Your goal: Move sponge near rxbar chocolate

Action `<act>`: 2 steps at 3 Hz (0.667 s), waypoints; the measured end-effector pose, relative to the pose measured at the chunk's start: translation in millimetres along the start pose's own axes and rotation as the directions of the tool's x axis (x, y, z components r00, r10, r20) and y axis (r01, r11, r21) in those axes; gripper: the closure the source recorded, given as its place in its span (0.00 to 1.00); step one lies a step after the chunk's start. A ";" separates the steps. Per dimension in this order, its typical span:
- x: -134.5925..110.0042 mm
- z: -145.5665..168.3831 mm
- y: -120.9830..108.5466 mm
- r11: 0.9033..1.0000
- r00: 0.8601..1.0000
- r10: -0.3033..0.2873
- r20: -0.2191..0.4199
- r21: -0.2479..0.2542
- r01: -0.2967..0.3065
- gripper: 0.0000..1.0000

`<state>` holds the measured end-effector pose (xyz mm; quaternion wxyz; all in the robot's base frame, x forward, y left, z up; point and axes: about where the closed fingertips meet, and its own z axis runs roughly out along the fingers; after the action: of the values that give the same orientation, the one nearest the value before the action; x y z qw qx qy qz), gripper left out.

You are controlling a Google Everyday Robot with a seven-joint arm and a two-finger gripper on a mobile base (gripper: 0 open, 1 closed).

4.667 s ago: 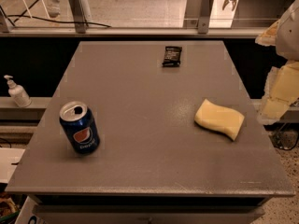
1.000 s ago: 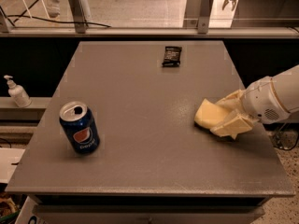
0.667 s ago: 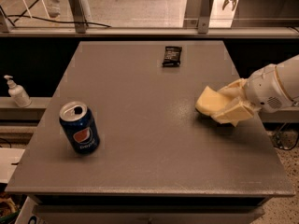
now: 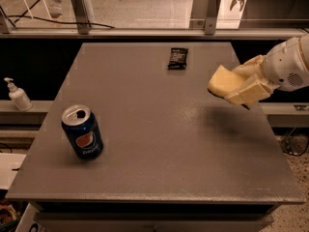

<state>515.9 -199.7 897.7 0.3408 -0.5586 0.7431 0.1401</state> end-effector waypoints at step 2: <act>-1.3 8.2 -26.3 0.999 1.000 -0.022 -0.013 0.045 0.022 1.00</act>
Offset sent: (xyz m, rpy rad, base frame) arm 0.0734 -0.0132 -0.0008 -0.0689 -0.1130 -0.0515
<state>543.3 -202.8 897.2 0.3502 -0.5598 0.7420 0.1159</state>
